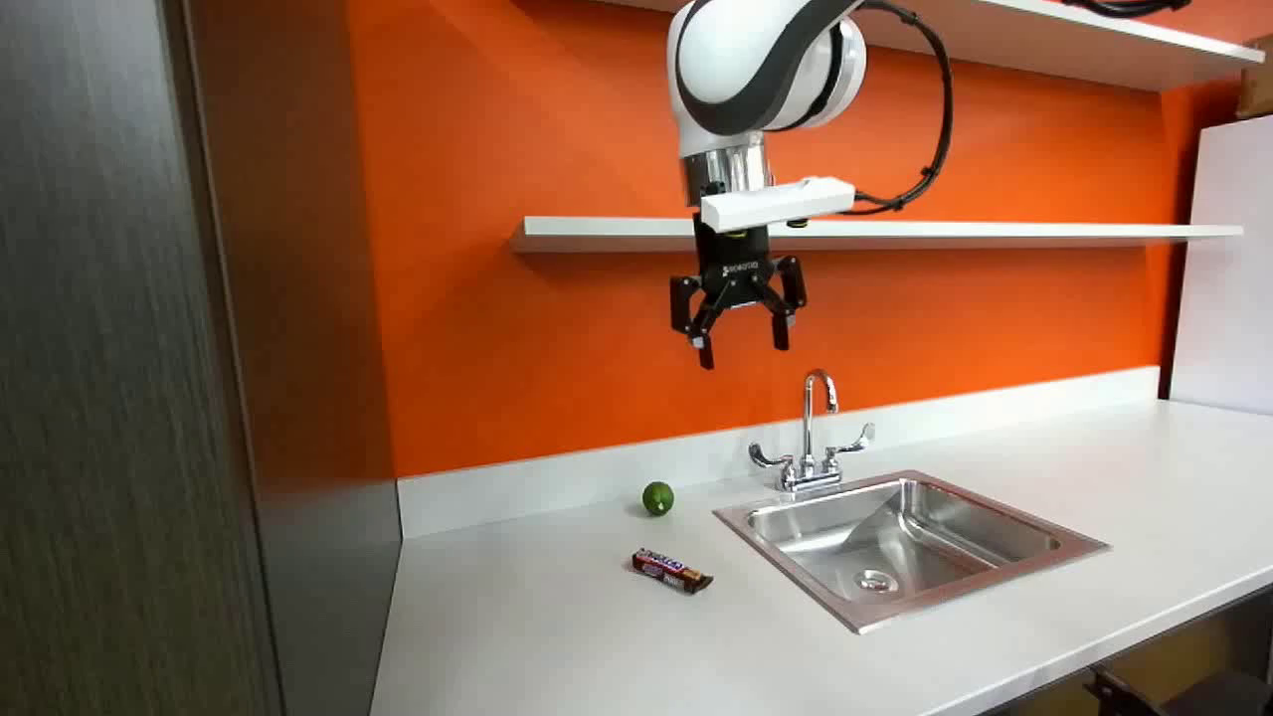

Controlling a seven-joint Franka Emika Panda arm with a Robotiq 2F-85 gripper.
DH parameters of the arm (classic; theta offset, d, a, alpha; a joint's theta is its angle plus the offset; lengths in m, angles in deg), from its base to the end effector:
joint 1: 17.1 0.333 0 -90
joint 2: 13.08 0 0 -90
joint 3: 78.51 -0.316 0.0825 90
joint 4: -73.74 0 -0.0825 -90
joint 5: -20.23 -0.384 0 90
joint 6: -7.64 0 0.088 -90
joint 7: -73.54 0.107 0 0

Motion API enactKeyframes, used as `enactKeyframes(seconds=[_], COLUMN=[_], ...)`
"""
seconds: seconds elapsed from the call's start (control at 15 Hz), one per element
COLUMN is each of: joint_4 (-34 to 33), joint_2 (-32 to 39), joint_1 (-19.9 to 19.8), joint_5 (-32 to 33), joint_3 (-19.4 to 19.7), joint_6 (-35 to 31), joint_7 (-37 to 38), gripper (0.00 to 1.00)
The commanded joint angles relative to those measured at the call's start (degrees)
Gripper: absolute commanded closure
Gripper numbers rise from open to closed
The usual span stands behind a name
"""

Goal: Put the packet in the sink

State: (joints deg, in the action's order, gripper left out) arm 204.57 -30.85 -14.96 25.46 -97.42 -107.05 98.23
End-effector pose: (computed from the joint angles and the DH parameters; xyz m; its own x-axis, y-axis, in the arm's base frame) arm 0.4298 0.1671 0.4730 0.9961 -0.0330 0.0824 -0.0461 -0.9858 0.1618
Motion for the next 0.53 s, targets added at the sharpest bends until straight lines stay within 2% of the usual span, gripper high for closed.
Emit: enactKeyframes(seconds=[0.0, 0.13, 0.47], joint_4=[-0.11, -0.11, -1.56], joint_2=[0.21, 0.21, 4.39], joint_1=[1.80, 1.80, 3.22], joint_5=[0.58, 0.58, 0.91], joint_3=[1.65, 1.65, 3.35], joint_6=[0.18, 0.18, -3.79], joint_7=[0.46, 0.46, -6.47], gripper=[0.00, 0.00, 0.00])
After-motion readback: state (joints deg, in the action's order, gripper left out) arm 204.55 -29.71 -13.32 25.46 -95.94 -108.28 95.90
